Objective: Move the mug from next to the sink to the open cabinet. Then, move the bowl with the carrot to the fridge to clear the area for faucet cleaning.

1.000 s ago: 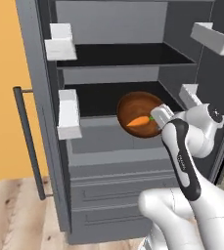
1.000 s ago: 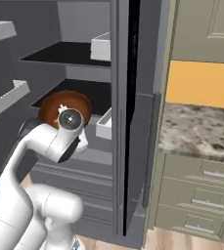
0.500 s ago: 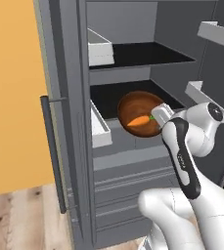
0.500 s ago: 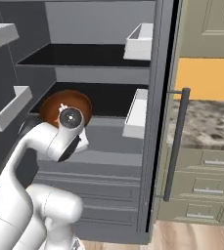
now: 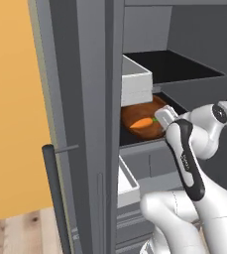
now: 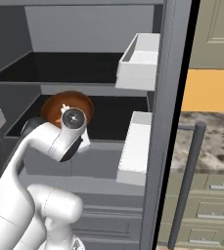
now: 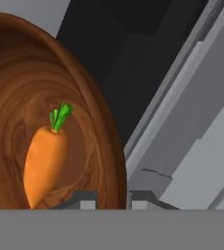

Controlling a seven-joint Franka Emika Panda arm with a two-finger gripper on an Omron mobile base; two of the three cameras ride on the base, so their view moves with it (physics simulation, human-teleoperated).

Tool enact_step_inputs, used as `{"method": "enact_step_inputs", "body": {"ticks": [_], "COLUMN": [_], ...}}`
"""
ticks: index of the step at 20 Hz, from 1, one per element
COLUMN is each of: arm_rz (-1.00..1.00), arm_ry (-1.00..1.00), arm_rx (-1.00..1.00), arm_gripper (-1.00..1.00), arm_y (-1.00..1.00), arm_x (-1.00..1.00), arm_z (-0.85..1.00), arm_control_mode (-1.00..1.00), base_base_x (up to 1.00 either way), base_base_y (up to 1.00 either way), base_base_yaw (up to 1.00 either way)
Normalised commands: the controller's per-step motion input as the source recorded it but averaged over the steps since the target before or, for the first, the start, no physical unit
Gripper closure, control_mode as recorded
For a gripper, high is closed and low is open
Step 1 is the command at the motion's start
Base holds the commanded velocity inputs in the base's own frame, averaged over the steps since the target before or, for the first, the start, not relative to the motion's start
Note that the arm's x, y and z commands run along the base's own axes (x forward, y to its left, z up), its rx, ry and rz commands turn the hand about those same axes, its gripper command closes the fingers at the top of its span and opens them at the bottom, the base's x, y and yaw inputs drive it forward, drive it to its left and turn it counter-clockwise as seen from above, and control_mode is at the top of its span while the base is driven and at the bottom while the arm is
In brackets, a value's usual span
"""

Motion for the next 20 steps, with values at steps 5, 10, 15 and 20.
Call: {"method": "enact_step_inputs", "body": {"ticks": [5,10,15,20], "arm_rz": [-0.13,-0.17,-0.01,0.05], "arm_ry": [0.17,0.08,-0.1,0.21], "arm_rx": [0.12,0.23,0.17,0.05], "arm_gripper": [1.0,1.0,1.0,1.0], "arm_y": [0.01,0.0,0.0,0.0], "arm_x": [-0.25,-0.79,-0.71,-0.75], "arm_z": [0.55,1.0,1.0,-0.15], "arm_control_mode": [-1.0,-1.0,-1.0,-1.0], "base_base_x": [0.03,0.0,0.0,0.0], "base_base_y": [0.08,0.0,0.0,0.0], "base_base_yaw": [-0.04,0.0,0.0,0.0]}}
